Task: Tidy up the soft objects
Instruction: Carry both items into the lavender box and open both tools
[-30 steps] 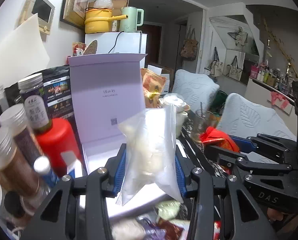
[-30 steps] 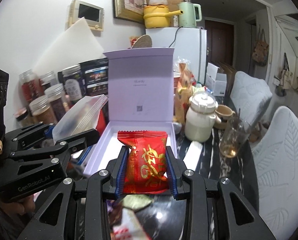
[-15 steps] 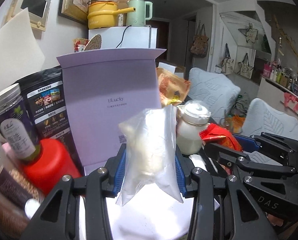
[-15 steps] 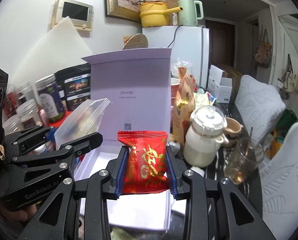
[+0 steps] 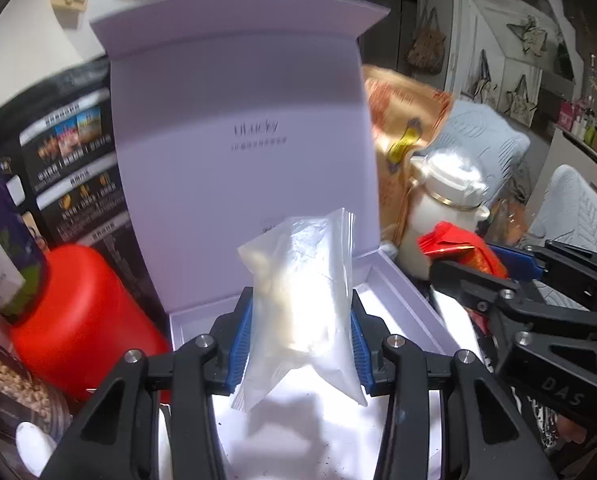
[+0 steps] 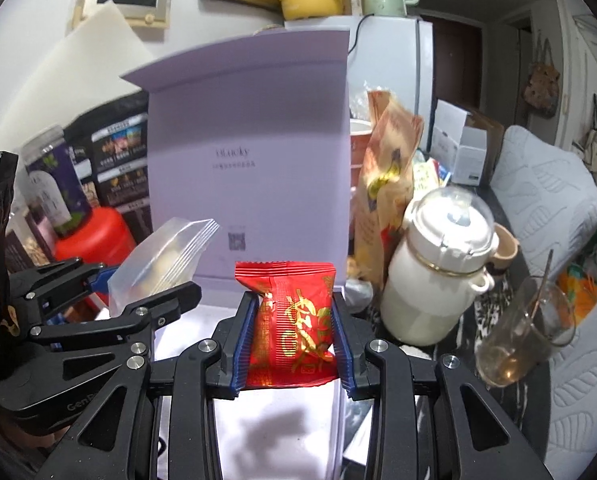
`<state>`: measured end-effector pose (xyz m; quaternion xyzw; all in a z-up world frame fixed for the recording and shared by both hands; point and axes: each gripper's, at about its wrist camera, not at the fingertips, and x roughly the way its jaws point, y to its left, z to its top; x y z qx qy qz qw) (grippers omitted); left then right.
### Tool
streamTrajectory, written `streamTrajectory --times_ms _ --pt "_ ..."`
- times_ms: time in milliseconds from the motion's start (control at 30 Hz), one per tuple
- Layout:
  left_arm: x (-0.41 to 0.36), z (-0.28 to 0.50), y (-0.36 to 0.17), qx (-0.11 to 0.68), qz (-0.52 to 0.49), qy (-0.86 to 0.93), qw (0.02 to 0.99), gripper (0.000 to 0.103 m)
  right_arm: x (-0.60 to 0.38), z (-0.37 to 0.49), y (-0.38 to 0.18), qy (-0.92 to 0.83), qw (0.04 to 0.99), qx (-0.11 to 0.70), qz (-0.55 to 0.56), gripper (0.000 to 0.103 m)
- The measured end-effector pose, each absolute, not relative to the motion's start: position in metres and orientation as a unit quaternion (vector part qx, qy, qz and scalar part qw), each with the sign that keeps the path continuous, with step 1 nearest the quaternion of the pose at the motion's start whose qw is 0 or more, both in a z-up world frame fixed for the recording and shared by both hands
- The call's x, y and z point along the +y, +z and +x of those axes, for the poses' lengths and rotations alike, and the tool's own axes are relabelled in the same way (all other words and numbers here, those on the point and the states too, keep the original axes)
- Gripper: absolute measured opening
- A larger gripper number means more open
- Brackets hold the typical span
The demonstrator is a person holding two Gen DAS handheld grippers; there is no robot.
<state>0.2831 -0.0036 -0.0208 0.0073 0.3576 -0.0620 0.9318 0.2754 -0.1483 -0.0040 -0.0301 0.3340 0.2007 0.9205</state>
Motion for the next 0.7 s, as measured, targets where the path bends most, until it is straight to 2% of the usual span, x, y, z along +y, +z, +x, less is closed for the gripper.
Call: streamTrajectory --times_ms 300,433,500,567,600,633,700 --pt "0.000 0.291 -0.038 0.390 -0.006 -0.049 0.919 0.043 -0.151 0.284 -0.019 0.190 0.914 0.358 -0.021 0.035" --pt "0.001 0.292 -0.038 0.393 -0.001 -0.027 0.919 0.046 -0.148 0.285 -0.022 0.193 0.911 0.363 -0.026 0.036" --pt "0.001 0.292 -0.037 0.392 0.001 -0.020 0.920 0.054 -0.146 0.285 -0.022 0.189 0.911 0.365 -0.027 0.037" --pt "0.003 0.292 -0.036 0.393 0.001 -0.015 0.919 0.060 -0.146 0.285 -0.022 0.188 0.912 0.364 -0.028 0.052" --pt "0.004 0.293 -0.037 0.394 0.002 -0.010 0.919 0.066 -0.147 0.285 -0.022 0.189 0.913 0.362 -0.025 0.056" --pt "0.004 0.293 -0.036 0.395 0.003 -0.007 0.919 0.076 -0.148 0.285 -0.021 0.190 0.913 0.360 -0.022 0.059" --pt "0.006 0.294 -0.037 0.397 0.001 -0.002 0.918 0.083 -0.149 0.284 -0.020 0.187 0.914 0.359 -0.024 0.059"
